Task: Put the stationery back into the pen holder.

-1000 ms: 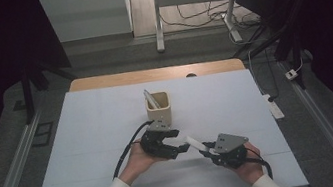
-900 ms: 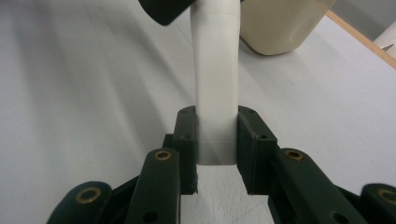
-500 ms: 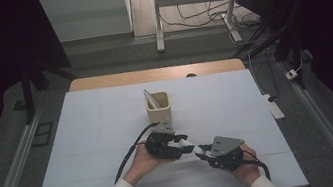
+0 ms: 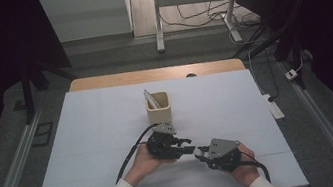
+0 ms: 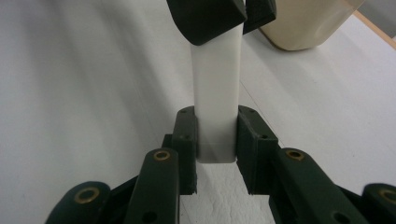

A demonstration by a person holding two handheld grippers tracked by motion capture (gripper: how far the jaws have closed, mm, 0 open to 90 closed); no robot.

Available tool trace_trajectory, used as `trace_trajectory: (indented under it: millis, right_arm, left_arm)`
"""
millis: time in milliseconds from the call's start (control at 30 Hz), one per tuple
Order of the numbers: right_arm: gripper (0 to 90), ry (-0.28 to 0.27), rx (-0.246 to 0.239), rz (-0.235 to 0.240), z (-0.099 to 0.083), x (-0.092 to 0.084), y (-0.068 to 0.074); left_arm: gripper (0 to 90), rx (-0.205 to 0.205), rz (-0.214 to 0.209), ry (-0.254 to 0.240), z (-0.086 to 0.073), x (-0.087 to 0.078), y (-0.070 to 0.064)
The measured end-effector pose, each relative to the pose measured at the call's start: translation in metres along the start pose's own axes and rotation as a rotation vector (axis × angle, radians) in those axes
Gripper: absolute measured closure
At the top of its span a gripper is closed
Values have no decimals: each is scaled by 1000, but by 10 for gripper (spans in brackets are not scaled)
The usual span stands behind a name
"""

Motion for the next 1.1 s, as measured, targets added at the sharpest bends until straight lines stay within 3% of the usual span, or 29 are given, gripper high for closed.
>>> trace_trajectory:
  millis: [233,400,600,1100]
  right_arm:
    - [664,-19,48,4,0,1,-3]
    - [543,-48,93,-10,1,-3,-8]
    - [497,-88,183,1,0,-11,-16]
    - [455,-93,303,-48,-31,-39,-43]
  left_arm:
    - [658,7,30,7,1,-1,0]
    - [658,-6,49,-12,3,-9,5]
    - [658,-5,85,-28,4,-19,11]
    - [658,-2,154,-81,13,-49,20]
Point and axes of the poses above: each handheld gripper's, and its own axes: x roughly forward along the jaws, z roughly out of its top, y roughly to its left, the point moved 8 cm from there along x, roughly forward along the jaws, and after that the axes turned 6 degrees about x, right-handed, at the moved point
